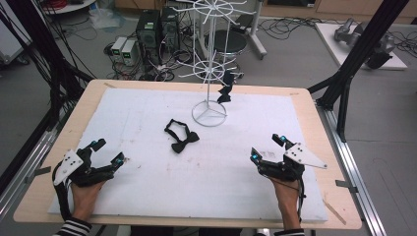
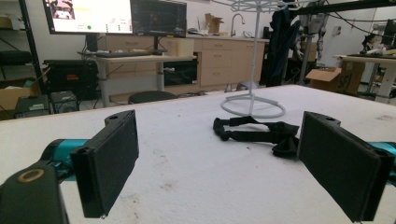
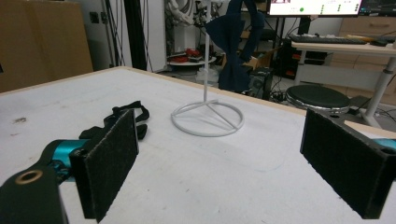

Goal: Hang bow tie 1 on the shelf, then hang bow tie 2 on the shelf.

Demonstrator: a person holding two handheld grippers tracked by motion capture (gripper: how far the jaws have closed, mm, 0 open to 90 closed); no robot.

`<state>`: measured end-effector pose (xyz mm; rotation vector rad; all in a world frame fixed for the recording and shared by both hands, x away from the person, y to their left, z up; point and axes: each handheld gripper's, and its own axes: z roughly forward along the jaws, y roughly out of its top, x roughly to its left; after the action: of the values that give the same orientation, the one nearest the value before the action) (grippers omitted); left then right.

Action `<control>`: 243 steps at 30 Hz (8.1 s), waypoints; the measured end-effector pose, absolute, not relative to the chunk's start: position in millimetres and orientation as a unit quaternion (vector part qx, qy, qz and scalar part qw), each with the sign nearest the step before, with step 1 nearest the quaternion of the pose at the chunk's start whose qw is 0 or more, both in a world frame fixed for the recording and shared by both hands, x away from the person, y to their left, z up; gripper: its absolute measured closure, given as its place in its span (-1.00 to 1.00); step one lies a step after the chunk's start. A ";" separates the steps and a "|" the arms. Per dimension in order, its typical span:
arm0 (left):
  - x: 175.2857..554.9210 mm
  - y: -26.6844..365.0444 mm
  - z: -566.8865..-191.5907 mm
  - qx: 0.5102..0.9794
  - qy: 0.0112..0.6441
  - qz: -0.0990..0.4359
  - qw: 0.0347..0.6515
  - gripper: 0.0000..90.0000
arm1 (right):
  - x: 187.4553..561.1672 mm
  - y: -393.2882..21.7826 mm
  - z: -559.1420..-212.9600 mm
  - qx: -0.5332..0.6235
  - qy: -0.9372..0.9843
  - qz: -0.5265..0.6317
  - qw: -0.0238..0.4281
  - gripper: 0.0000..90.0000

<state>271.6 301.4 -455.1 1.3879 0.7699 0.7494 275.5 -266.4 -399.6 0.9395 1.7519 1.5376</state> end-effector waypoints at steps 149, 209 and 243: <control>406.8 122.2 -352.6 0.925 0.170 0.119 0.319 -0.71 | 254.5 -289.5 -453.2 0.359 0.629 0.606 0.329 -0.76; 428.3 73.2 -407.9 0.958 0.223 0.063 0.167 0.69 | 252.3 -289.8 -454.1 0.361 0.623 0.611 0.328 -0.76; 417.3 128.5 -364.5 0.888 0.266 0.065 0.370 0.70 | 252.1 -289.2 -454.4 0.356 0.624 0.610 0.335 -0.76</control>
<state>417.3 128.5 -364.5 2.2780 0.6828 0.1672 252.1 -289.2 -454.4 0.9291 1.6279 1.5916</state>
